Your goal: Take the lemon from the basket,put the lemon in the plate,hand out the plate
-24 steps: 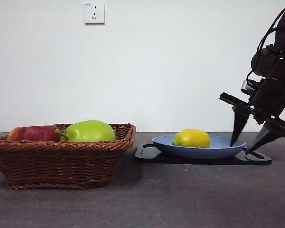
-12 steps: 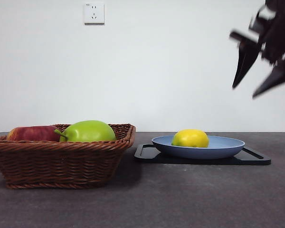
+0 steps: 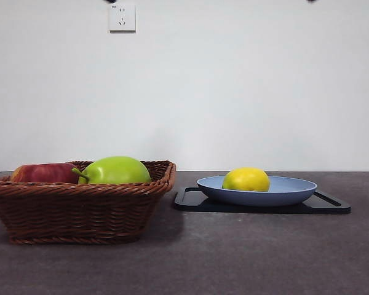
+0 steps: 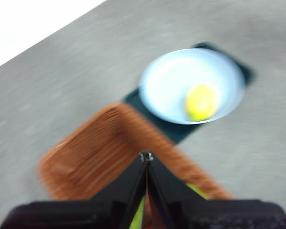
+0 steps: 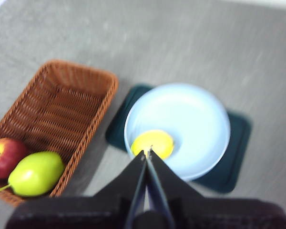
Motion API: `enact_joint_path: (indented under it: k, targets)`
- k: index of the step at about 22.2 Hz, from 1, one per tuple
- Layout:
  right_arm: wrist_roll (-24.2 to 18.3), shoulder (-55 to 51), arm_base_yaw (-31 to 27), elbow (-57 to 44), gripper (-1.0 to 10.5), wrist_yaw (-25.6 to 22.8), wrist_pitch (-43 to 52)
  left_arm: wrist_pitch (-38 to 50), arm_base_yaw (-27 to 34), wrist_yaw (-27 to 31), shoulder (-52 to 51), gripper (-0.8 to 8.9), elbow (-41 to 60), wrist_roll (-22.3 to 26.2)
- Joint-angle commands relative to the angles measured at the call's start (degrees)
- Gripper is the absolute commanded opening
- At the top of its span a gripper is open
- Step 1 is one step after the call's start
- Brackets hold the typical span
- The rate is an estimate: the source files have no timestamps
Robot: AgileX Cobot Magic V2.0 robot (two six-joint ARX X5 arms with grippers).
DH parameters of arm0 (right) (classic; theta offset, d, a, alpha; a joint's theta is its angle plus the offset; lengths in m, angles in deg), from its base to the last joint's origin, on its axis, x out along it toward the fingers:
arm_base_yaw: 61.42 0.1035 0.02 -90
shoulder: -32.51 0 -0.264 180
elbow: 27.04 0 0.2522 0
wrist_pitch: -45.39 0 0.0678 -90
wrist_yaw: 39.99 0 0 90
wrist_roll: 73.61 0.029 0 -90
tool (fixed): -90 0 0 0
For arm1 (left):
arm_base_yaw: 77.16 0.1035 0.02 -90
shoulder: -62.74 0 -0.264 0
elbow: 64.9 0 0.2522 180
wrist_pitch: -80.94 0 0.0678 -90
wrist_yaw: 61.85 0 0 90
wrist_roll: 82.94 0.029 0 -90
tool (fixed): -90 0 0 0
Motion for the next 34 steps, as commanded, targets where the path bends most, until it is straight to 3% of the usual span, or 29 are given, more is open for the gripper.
enact_joint_path:
  k: [1, 5, 9, 13, 15, 19, 25, 29, 34]
  targets:
    - [-1.36, -3.28, 3.89, -1.62, 0.0, -5.97, 2.80, 0.87, 3.17, -1.64, -0.66, 0.06, 0.92, 1.38]
    - [-1.51, -12.59, 8.59, -10.62, 0.0, -12.68, 11.30, 8.68, 7.85, -4.70, -7.91, 0.06, 10.03, 1.03]
    - [-2.16, -24.11, 9.92, -25.27, 0.0, -16.22, 23.54, 18.32, 9.64, -4.81, -19.91, 0.06, 23.65, -1.62]
    - [-2.38, -35.85, 9.97, -39.89, 0.0, -17.86, 34.01, 25.42, 9.66, -4.59, -34.10, 0.06, 37.64, -6.80]
    - [-2.34, -39.71, 9.97, -44.00, 0.0, -17.88, 34.93, 25.29, 9.66, -4.61, -39.60, 0.06, 41.86, -10.40]
    - [-1.90, -39.89, 9.75, -44.41, 0.0, -18.75, 32.87, 21.42, 9.64, -4.70, -42.03, 0.08, 42.60, -14.47]
    - [-1.90, -39.87, 9.79, -44.39, 0.0, -20.13, 33.16, 21.57, 9.66, -4.26, -41.77, 0.08, 42.60, -14.43]
    - [-1.90, -39.89, 9.79, -44.39, 0.0, -23.82, 33.14, 21.55, 9.66, -4.39, -41.77, 0.08, 42.60, -14.45]
    - [-1.90, -39.89, 9.79, -44.39, 0.0, -23.87, 33.14, 21.66, 9.64, -4.35, -41.88, 0.08, 42.82, -14.45]
